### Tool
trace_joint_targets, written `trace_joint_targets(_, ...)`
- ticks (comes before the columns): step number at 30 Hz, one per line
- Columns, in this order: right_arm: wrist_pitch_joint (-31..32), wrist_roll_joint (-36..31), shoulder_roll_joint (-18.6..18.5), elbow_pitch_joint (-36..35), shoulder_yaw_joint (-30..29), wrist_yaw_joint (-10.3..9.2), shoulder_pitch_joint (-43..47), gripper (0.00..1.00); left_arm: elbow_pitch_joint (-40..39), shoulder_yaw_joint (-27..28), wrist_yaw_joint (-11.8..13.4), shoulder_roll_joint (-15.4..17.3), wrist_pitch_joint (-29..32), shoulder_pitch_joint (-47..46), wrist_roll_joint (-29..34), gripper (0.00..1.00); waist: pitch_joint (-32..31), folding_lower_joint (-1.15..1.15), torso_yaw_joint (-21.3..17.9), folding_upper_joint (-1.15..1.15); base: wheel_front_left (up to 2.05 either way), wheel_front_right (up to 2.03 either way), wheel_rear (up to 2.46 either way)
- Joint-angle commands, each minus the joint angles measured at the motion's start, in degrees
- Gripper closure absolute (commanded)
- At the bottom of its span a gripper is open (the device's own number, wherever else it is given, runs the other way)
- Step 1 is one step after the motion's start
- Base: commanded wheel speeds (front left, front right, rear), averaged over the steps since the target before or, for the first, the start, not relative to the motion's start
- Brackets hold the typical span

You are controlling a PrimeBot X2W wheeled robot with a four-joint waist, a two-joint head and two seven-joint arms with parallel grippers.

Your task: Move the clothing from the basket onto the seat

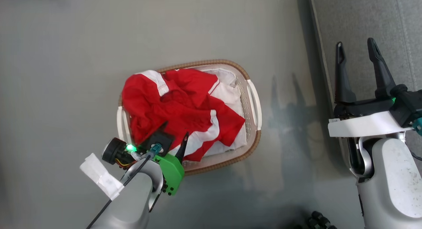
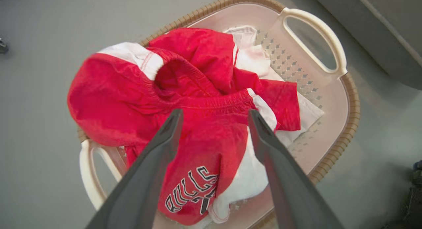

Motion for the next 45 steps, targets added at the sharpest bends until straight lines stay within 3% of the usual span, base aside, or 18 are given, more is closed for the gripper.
trace_joint_targets(1,-0.1,0.4,-0.2,-0.3,0.2,-0.04,-1.0,0.0,1.4,-1.3,-0.2,0.3,0.8,-1.9,-0.8,0.0,4.8,-0.01,-2.5,0.0,0.0,0.0,0.0)
trace_joint_targets(8,-0.1,1.6,-0.2,-0.4,1.2,-0.04,-2.1,0.0,8.1,-6.0,-0.2,1.5,5.3,-6.0,-0.3,0.0,6.8,-0.01,-3.5,0.0,0.0,0.0,0.0)
trace_joint_targets(14,-0.1,2.4,-0.2,0.0,1.6,-0.04,-2.6,0.0,12.0,-6.5,2.0,2.3,7.6,-7.9,0.1,0.0,7.7,-0.01,-4.2,0.0,0.0,0.0,0.0)
trace_joint_targets(15,-0.1,2.6,-0.2,0.1,1.7,-0.04,-2.6,0.0,12.6,-6.5,2.1,2.3,7.7,-8.0,-0.1,0.05,7.7,-0.01,-4.3,0.0,0.0,0.0,0.0)
trace_joint_targets(16,-0.1,2.7,-0.2,0.2,1.7,-0.04,-2.6,0.0,13.1,-6.5,2.2,2.3,7.9,-8.0,-0.3,0.44,7.7,-0.01,-4.3,0.0,0.0,0.0,0.0)
trace_joint_targets(17,-0.1,2.6,-0.2,0.3,1.8,-0.04,-2.6,0.0,13.5,-6.5,2.2,2.3,8.1,-8.1,-0.5,0.6,7.7,-0.01,-4.4,0.0,0.0,0.0,0.0)
trace_joint_targets(18,-0.1,2.7,-0.2,0.4,1.9,-0.04,-2.6,0.0,14.0,-6.5,2.2,2.2,7.9,-8.4,-0.7,0.99,7.5,-0.01,-4.4,0.0,0.0,0.0,0.0)
trace_joint_targets(30,-0.1,1.6,-0.2,2.7,2.2,-0.04,-1.0,0.0,15.8,-6.4,2.2,1.1,3.2,-6.9,-3.5,1.0,1.7,-0.01,-3.4,0.0,0.0,0.0,0.0)
trace_joint_targets(45,-0.1,-0.6,-0.2,7.0,0.4,-0.04,7.0,0.0,11.4,-6.0,1.0,0.1,-3.0,-2.9,-7.9,1.0,-18.0,-0.01,-1.2,0.0,0.0,0.0,0.0)
